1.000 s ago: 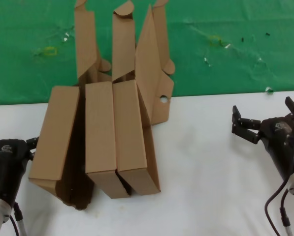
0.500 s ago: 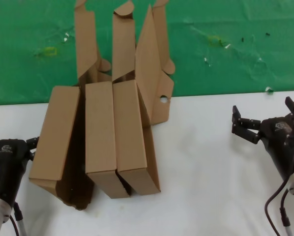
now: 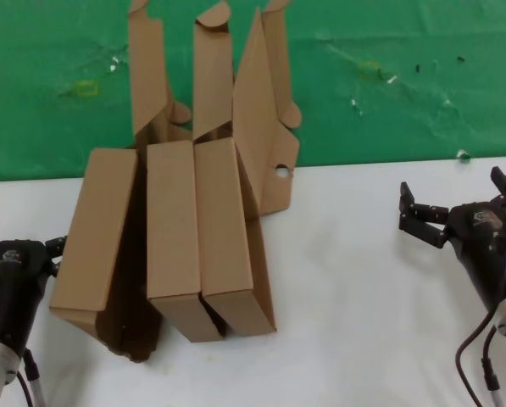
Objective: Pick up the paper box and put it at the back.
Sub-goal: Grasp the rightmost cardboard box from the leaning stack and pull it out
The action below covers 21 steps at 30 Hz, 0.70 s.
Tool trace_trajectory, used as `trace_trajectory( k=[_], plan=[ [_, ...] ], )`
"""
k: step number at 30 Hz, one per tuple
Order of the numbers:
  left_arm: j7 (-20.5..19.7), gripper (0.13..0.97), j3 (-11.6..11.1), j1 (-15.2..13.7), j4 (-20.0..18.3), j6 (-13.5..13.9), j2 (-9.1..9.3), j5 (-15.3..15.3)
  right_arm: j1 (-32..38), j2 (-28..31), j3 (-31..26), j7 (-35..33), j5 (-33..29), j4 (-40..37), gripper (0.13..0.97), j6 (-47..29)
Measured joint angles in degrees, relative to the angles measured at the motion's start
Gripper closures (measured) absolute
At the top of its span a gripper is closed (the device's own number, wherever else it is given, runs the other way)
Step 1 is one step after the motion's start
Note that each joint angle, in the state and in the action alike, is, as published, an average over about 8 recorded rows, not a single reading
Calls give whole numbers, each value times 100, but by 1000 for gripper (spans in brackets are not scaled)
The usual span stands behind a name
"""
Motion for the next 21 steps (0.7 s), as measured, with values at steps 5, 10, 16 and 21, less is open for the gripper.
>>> trace_trajectory(
  k=[5, 10, 16, 21],
  plan=[
    [0, 132, 0, 0, 0, 0, 0, 0, 0, 0, 0, 0, 0, 0, 129, 0],
    [0, 132, 0, 0, 0, 0, 0, 0, 0, 0, 0, 0, 0, 0, 129, 0],
    [0, 132, 0, 0, 0, 0, 0, 0, 0, 0, 0, 0, 0, 0, 129, 0],
    [0, 132, 0, 0, 0, 0, 0, 0, -2, 23, -10, -11, -13, 10, 129, 6]
  ],
)
